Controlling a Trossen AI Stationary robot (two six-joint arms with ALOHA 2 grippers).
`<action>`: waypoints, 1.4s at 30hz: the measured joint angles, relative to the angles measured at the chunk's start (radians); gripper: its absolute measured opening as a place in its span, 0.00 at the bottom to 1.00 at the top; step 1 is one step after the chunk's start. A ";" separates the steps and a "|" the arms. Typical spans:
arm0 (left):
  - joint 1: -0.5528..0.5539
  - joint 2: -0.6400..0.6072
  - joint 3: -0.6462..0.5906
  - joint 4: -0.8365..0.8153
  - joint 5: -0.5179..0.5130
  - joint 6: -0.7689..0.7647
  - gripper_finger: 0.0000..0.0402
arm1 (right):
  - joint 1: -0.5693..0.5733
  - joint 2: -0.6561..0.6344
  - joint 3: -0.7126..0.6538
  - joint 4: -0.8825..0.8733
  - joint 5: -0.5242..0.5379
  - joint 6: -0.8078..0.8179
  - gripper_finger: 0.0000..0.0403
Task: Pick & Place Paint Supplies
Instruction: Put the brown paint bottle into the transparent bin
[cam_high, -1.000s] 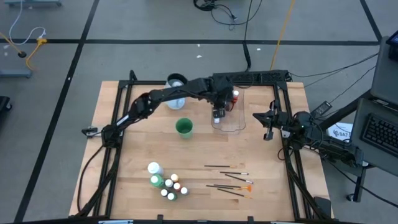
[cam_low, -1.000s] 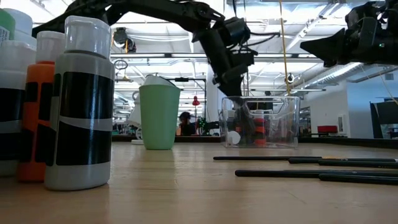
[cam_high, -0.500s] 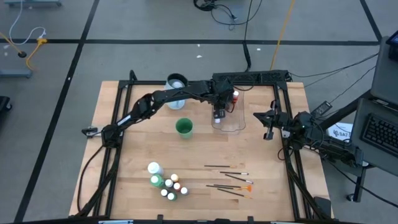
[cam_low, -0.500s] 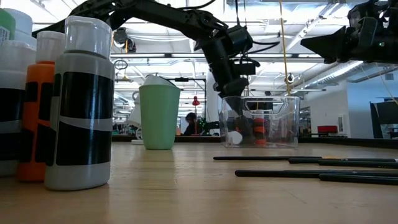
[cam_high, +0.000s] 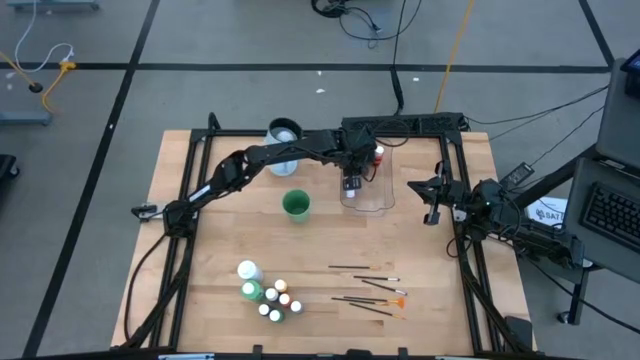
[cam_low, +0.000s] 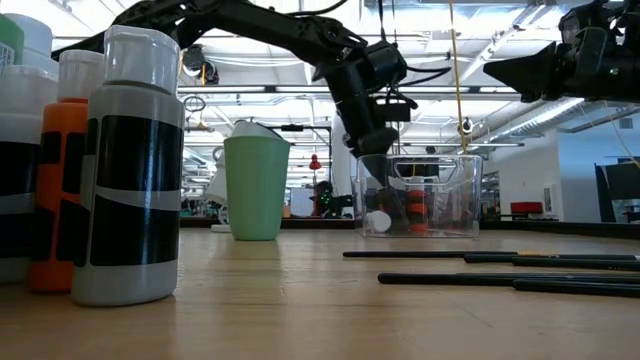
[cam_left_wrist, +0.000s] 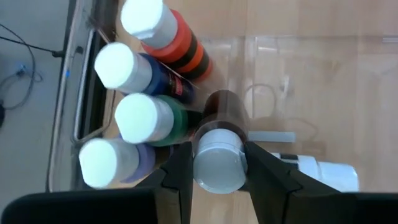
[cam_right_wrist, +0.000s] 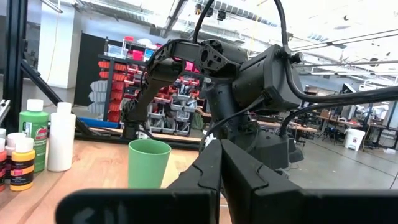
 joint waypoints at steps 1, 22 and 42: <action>0.000 0.000 0.000 0.007 -0.002 0.015 0.28 | 0.000 0.000 0.000 0.000 0.000 0.000 0.01; -0.044 0.003 -0.002 0.056 -0.110 0.247 0.29 | 0.000 0.000 0.000 -0.013 0.000 0.001 0.01; -0.044 -0.024 -0.001 -0.138 -0.311 0.248 0.29 | 0.000 0.001 0.000 -0.023 0.000 0.002 0.01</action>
